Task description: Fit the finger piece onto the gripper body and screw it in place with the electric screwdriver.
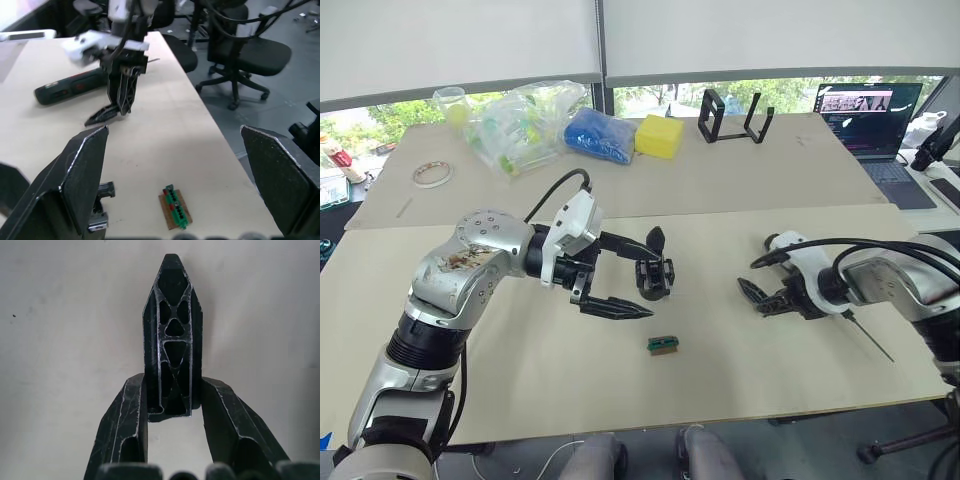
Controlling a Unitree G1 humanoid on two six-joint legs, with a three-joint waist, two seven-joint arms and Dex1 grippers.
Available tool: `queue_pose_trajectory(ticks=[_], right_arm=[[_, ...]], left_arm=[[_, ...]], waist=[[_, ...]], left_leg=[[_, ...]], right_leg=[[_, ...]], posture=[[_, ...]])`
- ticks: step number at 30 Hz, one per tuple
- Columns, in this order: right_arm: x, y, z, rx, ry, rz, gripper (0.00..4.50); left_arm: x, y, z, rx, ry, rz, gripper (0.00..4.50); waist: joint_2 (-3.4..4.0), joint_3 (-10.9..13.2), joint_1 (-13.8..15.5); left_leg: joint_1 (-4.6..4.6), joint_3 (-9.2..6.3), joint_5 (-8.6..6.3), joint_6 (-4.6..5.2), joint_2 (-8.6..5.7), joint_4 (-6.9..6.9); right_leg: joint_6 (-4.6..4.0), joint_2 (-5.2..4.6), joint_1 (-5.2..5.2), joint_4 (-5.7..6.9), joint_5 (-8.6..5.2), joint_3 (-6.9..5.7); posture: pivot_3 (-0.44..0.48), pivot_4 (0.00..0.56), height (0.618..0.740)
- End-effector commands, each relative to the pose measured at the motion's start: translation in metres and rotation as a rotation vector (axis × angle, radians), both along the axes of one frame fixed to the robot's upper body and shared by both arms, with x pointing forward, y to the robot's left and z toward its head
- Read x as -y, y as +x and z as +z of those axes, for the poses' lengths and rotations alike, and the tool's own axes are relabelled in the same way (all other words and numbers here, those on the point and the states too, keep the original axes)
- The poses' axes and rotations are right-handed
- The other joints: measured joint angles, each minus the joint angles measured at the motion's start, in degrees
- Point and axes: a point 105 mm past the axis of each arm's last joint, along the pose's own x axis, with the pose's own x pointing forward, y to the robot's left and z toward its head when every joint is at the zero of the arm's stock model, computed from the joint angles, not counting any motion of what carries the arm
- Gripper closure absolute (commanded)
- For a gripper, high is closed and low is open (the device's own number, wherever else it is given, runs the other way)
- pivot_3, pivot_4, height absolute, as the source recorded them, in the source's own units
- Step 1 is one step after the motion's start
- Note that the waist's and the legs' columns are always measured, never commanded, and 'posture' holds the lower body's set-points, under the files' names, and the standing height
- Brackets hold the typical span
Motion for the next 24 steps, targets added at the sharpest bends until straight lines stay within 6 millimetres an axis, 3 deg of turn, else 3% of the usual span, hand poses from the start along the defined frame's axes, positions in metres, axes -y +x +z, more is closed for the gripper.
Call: queue_pose_trajectory(ticks=[1,4,7,11,19,22,23,24], right_arm=[[-0.003,0.009,0.059,0.391,-0.002,0.082,3.37],[-0.018,0.01,0.096,0.707,0.026,0.076,3.37],[-0.039,0.011,0.112,0.904,0.01,0.093,3.37],[-0.068,0.01,0.12,1.092,0.002,0.126,3.37],[-0.087,0.005,0.125,1.236,0.023,0.146,3.37],[-0.091,0.002,0.124,1.228,0.078,0.15,3.37],[-0.093,0.001,0.123,1.216,0.107,0.155,3.37],[-0.096,-0.001,0.122,1.204,0.137,0.161,3.37]], left_arm=[[0.005,0.008,0.015,-0.111,-0.132,0.112,0.0],[0.019,0.022,0.02,-0.265,-0.234,0.246,0.0],[0.031,0.027,0.03,-0.401,-0.321,0.283,0.0],[0.044,0.035,0.039,-0.536,-0.43,0.34,0.0],[0.043,0.054,0.054,-0.61,-0.606,0.455,0.0],[0.043,0.056,0.059,-0.571,-0.634,0.471,0.83],[0.044,0.055,0.062,-0.551,-0.642,0.46,1.34],[0.045,0.053,0.064,-0.541,-0.651,0.445,1.34]], waist=[[0.0,0.0,0.36],[-0.01,0.0,0.6],[-0.02,0.0,0.6],[-0.02,0.0,0.59],[-0.02,0.0,0.64],[-0.02,0.0,0.55],[-0.02,0.0,0.5],[-0.02,0.0,0.46]], left_leg=[[-0.04,-0.01,0.0,0.0,0.0,0.02],[-0.06,-0.03,-0.01,0.01,-0.01,0.18],[-0.03,-0.01,0.02,-0.04,-0.02,0.31],[0.03,0.0,0.08,-0.13,-0.03,0.29],[0.01,0.07,0.11,-0.19,-0.12,0.27],[0.02,0.08,0.11,-0.19,-0.13,0.26],[0.03,0.1,0.11,-0.2,-0.13,0.25],[0.03,0.11,0.12,-0.21,-0.13,0.24]], right_leg=[[0.01,0.0,-0.02,0.01,0.0,-0.01],[0.08,0.01,-0.05,0.47,0.04,0.04],[0.1,0.04,-0.09,0.64,0.04,0.08],[0.1,0.05,-0.14,0.69,0.04,0.09],[0.09,0.12,-0.31,0.71,0.04,0.02],[0.09,0.16,-0.31,0.7,0.04,0.02],[0.09,0.15,-0.32,0.71,0.04,0.03],[0.09,0.16,-0.33,0.71,0.04,0.04]], posture=[[0.0,0.15,0.74],[0.0,0.15,0.74],[0.0,0.15,0.74],[0.0,0.15,0.74],[0.0,0.15,0.74],[0.0,0.15,0.74],[0.0,0.15,0.74],[0.0,0.15,0.74]])
